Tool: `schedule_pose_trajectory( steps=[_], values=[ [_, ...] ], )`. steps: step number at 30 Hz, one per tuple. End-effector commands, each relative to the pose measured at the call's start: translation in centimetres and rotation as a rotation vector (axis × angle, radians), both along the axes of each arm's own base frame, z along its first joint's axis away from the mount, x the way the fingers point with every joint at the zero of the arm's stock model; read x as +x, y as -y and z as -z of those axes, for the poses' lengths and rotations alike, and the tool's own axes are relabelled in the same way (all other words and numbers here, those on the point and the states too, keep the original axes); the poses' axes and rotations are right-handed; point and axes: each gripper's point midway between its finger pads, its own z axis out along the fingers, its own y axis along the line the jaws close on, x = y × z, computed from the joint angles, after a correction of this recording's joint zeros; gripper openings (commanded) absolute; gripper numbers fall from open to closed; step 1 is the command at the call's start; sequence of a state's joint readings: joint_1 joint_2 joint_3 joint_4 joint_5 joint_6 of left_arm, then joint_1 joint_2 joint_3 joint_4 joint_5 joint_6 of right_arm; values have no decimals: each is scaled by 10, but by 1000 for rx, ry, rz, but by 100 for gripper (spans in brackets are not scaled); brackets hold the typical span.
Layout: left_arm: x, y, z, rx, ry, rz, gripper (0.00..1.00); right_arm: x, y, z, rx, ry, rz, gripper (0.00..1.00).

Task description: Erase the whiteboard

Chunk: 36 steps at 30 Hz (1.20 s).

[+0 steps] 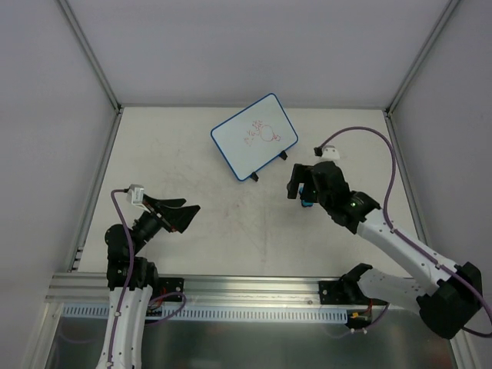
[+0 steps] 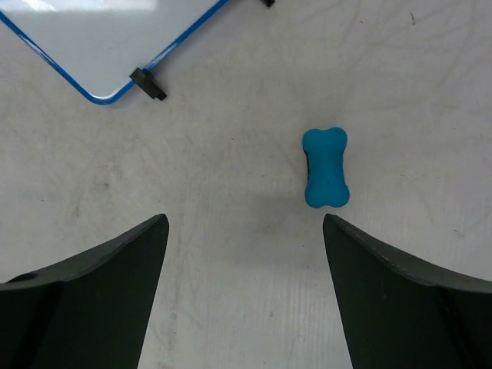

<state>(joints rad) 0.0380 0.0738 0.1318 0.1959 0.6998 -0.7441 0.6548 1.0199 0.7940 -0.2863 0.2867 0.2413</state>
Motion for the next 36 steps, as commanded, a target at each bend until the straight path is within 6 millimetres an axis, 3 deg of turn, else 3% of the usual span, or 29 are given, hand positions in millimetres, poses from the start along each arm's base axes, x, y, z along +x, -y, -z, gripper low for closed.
schedule_pose_trajectory(
  steps=[1, 7, 11, 14, 15, 20, 28, 36],
  values=[
    [-2, 3, -3, 9, 24, 23, 99, -8, 37, 21, -290, -119, 28, 85],
    [-3, 4, -5, 13, 31, 25, 99, 2, 39, 26, -434, -209, -8, 86],
    [-2, 4, -3, 14, 26, 27, 99, 7, 34, 37, -429, -306, -49, 87],
    [-4, 5, -4, 14, 28, 36, 99, 8, 29, 50, -418, -385, -104, 99],
    [-4, 5, -4, 15, 30, 36, 99, 8, 29, 52, -415, -405, -109, 99],
    [-5, 5, -2, 15, 34, 40, 99, 15, 25, 66, -369, -464, -126, 74],
    [-9, 8, -2, 0, 33, 57, 99, 27, 26, 75, -348, -488, -161, 70],
    [-13, 9, -9, 6, 56, 70, 99, 39, 21, 96, -350, -498, -168, 74]
  ],
)
